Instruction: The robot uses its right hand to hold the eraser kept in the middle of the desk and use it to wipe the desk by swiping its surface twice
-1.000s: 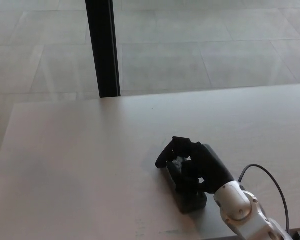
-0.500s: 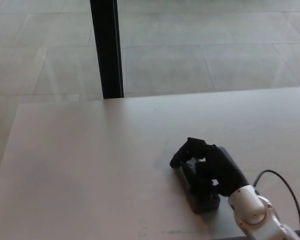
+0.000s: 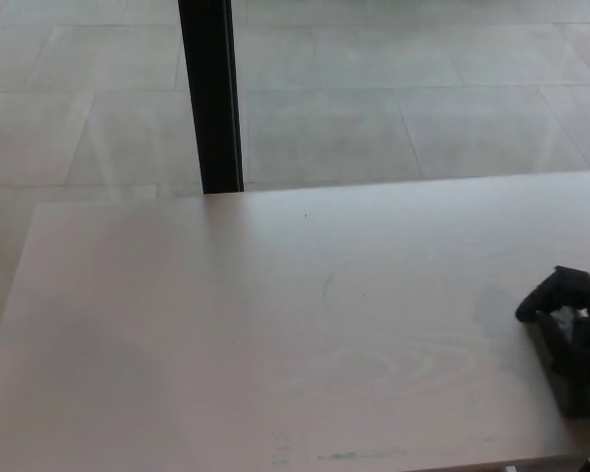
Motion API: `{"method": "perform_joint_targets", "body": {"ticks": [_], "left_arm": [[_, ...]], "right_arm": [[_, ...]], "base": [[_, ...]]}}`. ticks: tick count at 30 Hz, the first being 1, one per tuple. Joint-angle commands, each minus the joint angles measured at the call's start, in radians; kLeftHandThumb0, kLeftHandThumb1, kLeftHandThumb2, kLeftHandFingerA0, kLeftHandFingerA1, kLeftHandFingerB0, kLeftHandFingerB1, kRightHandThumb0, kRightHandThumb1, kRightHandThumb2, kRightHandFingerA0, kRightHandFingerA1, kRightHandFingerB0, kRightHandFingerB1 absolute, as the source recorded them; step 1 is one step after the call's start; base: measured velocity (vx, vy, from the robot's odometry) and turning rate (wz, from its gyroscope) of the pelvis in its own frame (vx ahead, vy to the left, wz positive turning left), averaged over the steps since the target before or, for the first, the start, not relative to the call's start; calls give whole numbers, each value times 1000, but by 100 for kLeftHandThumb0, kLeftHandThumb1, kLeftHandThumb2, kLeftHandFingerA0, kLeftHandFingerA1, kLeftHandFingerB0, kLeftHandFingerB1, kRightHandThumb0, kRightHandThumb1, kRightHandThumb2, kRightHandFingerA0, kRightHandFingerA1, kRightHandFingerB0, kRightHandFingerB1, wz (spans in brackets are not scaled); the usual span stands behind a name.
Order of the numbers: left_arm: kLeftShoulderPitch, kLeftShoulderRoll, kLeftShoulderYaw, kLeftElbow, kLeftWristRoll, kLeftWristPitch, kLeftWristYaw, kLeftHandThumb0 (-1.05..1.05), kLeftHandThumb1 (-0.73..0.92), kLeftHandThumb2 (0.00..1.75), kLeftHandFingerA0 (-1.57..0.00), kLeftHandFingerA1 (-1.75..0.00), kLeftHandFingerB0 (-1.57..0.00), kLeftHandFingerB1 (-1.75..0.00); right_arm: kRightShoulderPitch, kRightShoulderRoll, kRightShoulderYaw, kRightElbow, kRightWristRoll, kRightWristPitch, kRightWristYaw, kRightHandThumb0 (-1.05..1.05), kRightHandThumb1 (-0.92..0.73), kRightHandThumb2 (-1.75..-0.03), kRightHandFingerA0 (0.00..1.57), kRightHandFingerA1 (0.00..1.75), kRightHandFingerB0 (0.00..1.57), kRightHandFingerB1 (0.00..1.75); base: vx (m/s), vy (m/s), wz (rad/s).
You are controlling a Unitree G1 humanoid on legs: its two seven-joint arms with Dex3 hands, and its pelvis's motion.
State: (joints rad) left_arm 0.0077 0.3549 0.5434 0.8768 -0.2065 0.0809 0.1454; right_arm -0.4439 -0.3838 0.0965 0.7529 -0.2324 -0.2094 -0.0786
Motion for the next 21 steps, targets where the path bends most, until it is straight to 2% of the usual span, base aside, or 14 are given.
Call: {"method": "perform_joint_targets", "body": {"ticks": [1, 5, 8, 9, 10, 11, 12, 14, 15, 16, 18, 19, 20, 21], "left_arm": [[23, 6, 2, -35, -9, 7, 15, -50, 41, 89, -54, -82, -44, -68], [26, -3, 11, -48, -23, 5, 13, -47, 38, 87, -53, -82, -43, -68], [26, 0, 7, -56, -25, 18, 3, -48, 38, 88, -56, -85, -43, -68], [16, 3, 6, -32, -21, 8, 9, -48, 57, 57, -50, -95, -48, -67], [16, 3, 6, -33, -21, 8, 9, -48, 57, 57, -50, -95, -48, -67], [24, -1, 3, -56, -22, 15, 6, -49, 39, 88, -56, -84, -44, -69], [21, 3, -4, -51, -12, 18, 12, -52, 40, 89, -59, -88, -42, -67], [14, 5, -8, -40, -11, 11, 10, -53, 40, 88, -59, -88, -44, -68], [9, 6, -5, -33, -17, 13, 8, -49, 38, 88, -55, -84, -40, -66], [9, 5, -6, -36, -18, 17, 9, -49, 38, 88, -58, -85, -42, -68], [6, 6, -11, -41, -15, 22, 10, -49, 38, 87, -58, -86, -43, -68], [4, 3, -5, -41, -23, 20, 7, -47, 38, 87, -57, -87, -42, -68], [-1, 3, 1, -31, -31, 14, 3, -48, 38, 87, -61, -89, -42, -68], [-4, 9, -5, -17, -23, 10, 2, -48, 38, 87, -61, -89, -42, -68]], "right_arm": [[24, -86, -36, 89, -12, -23, -10, -35, -63, -83, 87, 175, 75, 154], [21, -95, -50, 110, -6, -18, -11, -33, -66, -79, 83, 175, 73, 151], [25, -75, -54, 130, -2, -31, -31, -34, -64, -81, 87, 175, 71, 155], [18, -52, -34, 117, -22, -15, -45, -34, -69, -71, 88, 175, 72, 150], [19, -53, -33, 118, -22, -15, -46, -34, -69, -71, 88, 175, 72, 150], [4, -16, -21, 104, -18, -9, -39, -37, -69, -74, 90, 175, 73, 156], [-2, -3, -13, 99, -24, -6, -45, -38, -68, -73, 87, 175, 71, 155], [-19, 35, 14, 88, -32, -3, -31, -41, -71, -69, 85, 175, 71, 152], [-25, 50, 26, 90, -45, -10, -50, -40, -69, -72, 84, 175, 71, 150], [-34, 76, 46, 76, -62, 7, -63, -40, -64, -81, 87, 175, 68, 160], [-52, 125, 86, 45, -90, 46, -77, -38, -64, -80, 86, 175, 66, 163], [-53, 129, 98, 41, -101, 43, -82, -38, -69, -74, 83, 175, 71, 153], [-61, 158, 120, 39, -114, 39, -96, -39, -66, -82, 83, 159, 80, 124], [-68, 192, 128, 39, -110, 45, -108, -39, -66, -82, 83, 159, 80, 124]], "base": [[0, 0, 0], [0, 0, 0], [0, 0, 0], [0, 0, 0], [0, 0, 0], [0, 0, 0], [0, 0, 0], [0, 0, 0], [0, 0, 0], [0, 0, 0], [0, 0, 0], [0, 0, 0], [0, 0, 0], [0, 0, 0]]}}
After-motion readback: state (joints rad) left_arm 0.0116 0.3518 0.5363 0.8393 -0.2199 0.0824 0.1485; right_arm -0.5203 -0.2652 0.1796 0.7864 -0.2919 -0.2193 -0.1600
